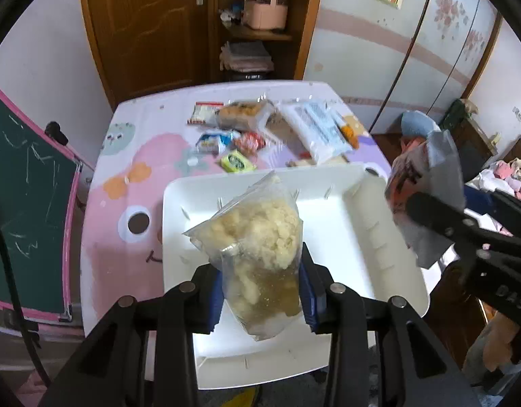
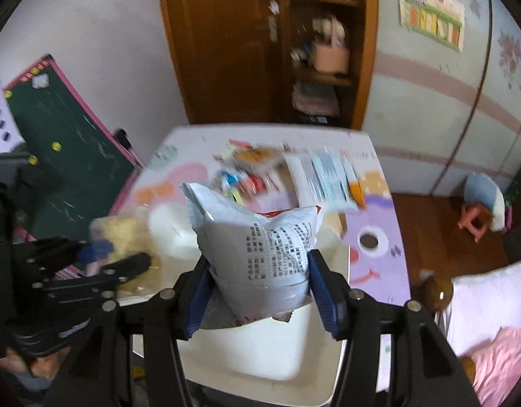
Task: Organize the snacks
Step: 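Carry both bags over the white tray and release them inside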
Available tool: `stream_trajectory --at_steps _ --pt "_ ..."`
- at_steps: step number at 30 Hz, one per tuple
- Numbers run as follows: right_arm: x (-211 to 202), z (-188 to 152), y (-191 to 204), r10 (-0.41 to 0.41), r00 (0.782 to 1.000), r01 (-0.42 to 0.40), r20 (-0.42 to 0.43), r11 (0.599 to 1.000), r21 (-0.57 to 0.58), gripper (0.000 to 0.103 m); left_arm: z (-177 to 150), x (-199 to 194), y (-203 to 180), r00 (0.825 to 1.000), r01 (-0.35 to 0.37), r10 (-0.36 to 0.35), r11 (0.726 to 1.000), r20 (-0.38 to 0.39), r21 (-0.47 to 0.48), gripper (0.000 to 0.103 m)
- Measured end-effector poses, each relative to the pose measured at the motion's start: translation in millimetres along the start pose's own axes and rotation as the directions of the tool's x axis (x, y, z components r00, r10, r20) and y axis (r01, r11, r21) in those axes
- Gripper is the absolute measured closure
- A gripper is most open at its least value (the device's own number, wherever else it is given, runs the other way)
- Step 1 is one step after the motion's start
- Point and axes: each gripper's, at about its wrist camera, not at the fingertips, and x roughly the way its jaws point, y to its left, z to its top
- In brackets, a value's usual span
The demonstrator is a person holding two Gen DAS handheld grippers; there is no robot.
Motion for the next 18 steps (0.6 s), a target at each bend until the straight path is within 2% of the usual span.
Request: stream_trajectory --at_steps 4,18 --pt "21 -14 -4 -0.008 0.998 0.010 -0.062 0.999 0.032 0.046 -6 9 0 1.000 -0.025 0.025 1.000 -0.009 0.007 0.067" --pt "35 -29 -3 -0.014 0.994 0.020 -0.112 0.998 0.051 0.045 -11 23 -9 0.998 -0.029 0.030 0.999 -0.054 0.027 0.066"
